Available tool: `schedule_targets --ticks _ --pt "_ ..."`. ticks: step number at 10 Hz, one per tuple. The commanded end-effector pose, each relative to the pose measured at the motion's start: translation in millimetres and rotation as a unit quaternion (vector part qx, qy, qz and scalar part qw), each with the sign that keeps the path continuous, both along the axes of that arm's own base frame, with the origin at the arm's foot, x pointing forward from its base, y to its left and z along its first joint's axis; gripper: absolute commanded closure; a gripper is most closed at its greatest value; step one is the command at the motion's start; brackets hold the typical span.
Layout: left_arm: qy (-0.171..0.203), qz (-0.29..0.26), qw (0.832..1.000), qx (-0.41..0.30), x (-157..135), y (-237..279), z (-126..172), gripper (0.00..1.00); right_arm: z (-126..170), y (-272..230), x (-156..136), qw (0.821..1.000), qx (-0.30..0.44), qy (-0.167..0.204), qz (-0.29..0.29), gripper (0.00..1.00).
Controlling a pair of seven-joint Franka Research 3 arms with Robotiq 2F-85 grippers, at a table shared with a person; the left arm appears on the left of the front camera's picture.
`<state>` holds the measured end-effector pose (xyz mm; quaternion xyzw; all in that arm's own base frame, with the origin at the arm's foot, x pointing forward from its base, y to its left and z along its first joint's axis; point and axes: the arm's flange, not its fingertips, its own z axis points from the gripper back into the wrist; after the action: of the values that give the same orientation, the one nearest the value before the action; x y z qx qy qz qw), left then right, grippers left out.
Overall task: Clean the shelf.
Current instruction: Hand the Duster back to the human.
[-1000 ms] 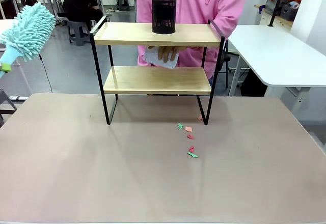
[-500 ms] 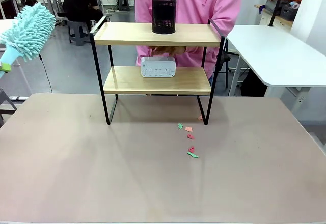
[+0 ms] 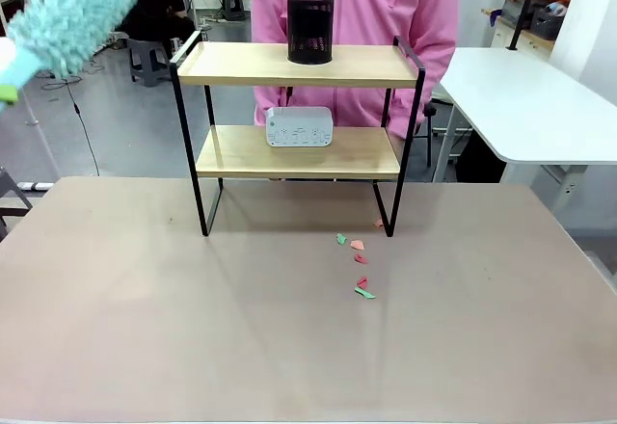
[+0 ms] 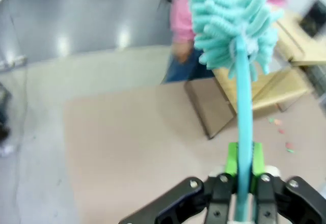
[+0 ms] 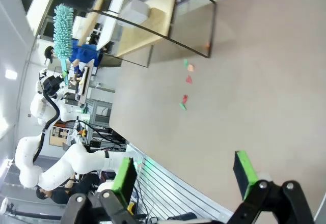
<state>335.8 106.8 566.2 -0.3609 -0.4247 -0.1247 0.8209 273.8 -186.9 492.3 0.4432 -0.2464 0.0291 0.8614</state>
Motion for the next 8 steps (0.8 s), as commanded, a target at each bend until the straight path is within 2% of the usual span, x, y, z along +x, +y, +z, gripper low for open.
schedule_targets --ticks 1,2,3,4,5,7,8 --pt "-0.057 -0.132 0.989 -0.042 -23 14 27 0.87 33 7 5 0.999 0.033 -0.04 0.015 0.0" --pt "-0.071 -0.233 0.969 -0.046 -37 8 33 0.87 36 14 6 0.998 0.034 -0.033 0.045 0.0" --pt "-0.069 -0.352 0.933 -0.013 -47 -7 34 0.87 35 26 8 0.996 0.042 -0.02 0.079 0.0" --pt "-0.059 -0.443 0.894 0.043 -48 -27 31 0.87 36 39 3 0.989 0.068 -0.006 0.133 0.0" --pt "-0.03 -0.504 0.857 0.103 -43 -48 27 0.87 36 55 -7 0.979 0.085 -0.006 0.184 0.0" --pt "0.028 -0.624 0.755 0.197 -26 -86 14 0.87 37 72 -40 0.958 0.085 -0.035 0.271 0.0" --pt "0.039 -0.529 0.802 0.275 -15 -79 10 0.87 36 64 -11 0.979 0.083 -0.002 0.184 0.0"
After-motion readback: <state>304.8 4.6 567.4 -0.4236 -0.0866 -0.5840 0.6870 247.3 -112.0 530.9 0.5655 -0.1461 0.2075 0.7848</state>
